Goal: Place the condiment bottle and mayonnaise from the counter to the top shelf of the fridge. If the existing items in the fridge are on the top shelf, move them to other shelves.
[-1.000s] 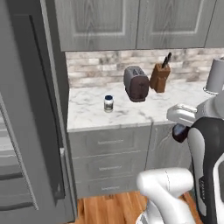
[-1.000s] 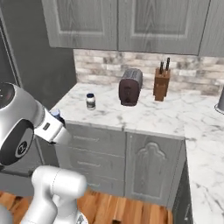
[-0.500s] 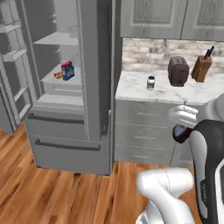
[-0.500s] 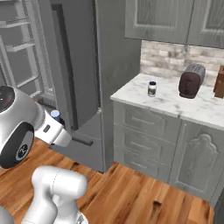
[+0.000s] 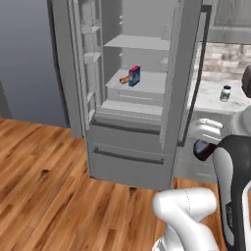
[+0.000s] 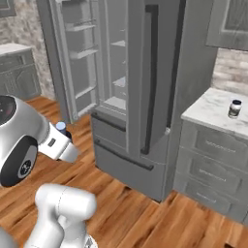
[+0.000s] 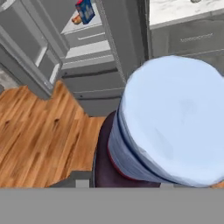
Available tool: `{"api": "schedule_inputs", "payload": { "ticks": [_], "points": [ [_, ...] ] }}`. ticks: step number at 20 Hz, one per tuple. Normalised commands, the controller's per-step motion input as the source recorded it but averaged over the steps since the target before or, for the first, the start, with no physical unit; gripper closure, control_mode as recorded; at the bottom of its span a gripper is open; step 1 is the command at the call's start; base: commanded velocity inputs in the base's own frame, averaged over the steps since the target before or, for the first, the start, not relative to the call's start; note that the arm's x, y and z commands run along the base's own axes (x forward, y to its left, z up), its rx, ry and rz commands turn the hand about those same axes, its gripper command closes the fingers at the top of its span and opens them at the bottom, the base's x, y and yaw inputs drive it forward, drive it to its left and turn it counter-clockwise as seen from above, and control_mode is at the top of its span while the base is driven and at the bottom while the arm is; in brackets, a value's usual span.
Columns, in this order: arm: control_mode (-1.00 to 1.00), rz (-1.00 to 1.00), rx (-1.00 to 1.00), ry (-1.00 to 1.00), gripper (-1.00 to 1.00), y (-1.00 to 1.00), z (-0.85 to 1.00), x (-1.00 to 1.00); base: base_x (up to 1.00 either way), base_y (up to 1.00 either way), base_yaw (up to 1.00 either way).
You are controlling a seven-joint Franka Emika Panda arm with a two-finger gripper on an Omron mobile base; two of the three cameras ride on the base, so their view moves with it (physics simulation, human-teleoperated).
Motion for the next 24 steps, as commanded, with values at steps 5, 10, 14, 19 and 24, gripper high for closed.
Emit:
{"api": "schedule_inputs", "payload": {
  "ticks": [5,10,14,19,24],
  "points": [
    [1.00,0.00,0.00,0.00,1.00,0.00,0.00,0.00,0.82,1.00,0.04],
    [1.00,0.00,0.00,0.00,1.00,0.00,0.00,0.00,0.94,0.73,-0.28],
    [1.00,0.00,0.00,0.00,1.00,0.00,0.00,0.00,0.90,0.38,-0.47],
    [1.00,0.00,0.00,0.00,1.00,0.00,0.00,0.00,0.87,0.30,-0.48],
    [1.00,0.00,0.00,0.00,1.00,0.00,0.00,0.00,0.93,0.63,-0.38]
  ]
}}
